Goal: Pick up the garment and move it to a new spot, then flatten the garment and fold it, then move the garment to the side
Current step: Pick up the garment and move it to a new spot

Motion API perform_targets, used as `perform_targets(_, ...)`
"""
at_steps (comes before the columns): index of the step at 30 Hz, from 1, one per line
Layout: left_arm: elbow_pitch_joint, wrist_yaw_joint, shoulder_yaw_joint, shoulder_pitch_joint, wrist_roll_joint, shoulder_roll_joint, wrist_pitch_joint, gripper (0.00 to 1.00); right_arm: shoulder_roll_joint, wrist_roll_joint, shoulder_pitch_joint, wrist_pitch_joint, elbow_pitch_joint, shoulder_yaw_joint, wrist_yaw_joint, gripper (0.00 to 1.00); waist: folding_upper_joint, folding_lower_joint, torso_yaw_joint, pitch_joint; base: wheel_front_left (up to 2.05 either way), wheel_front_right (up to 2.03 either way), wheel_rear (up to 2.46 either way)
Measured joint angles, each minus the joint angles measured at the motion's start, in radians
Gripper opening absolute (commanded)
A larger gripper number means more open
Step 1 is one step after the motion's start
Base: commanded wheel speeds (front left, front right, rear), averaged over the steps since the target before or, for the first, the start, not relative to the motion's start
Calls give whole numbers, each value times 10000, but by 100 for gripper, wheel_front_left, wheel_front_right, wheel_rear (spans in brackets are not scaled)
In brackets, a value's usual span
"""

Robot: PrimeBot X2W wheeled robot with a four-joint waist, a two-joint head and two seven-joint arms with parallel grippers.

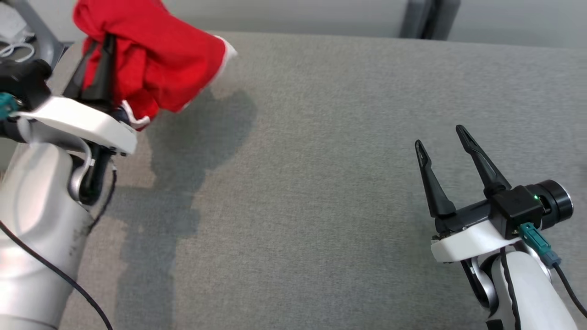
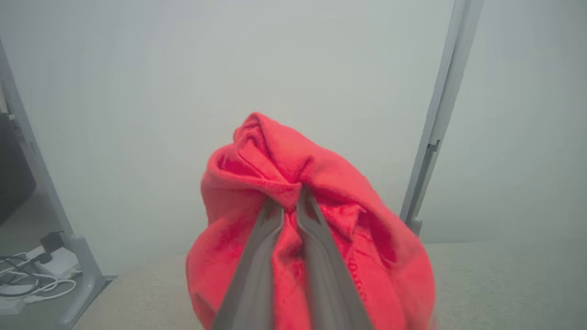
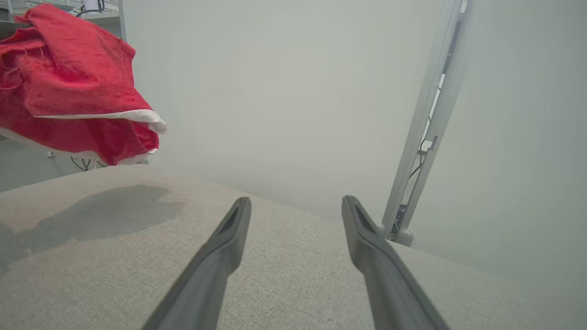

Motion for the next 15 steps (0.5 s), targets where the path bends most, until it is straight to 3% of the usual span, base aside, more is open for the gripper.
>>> perform_targets(6,-1714,-15,504,977,1348,-867,0,0,63,84,296,0,-75,-274,0,100,0,0,-692,-502,0,0,0)
perform_targets(15,-2514,-104,-274,1342,2867,-2399,-2,0,125,84,375,0,-278,-483,0,100,0,0,-1930,-617,0,0,0)
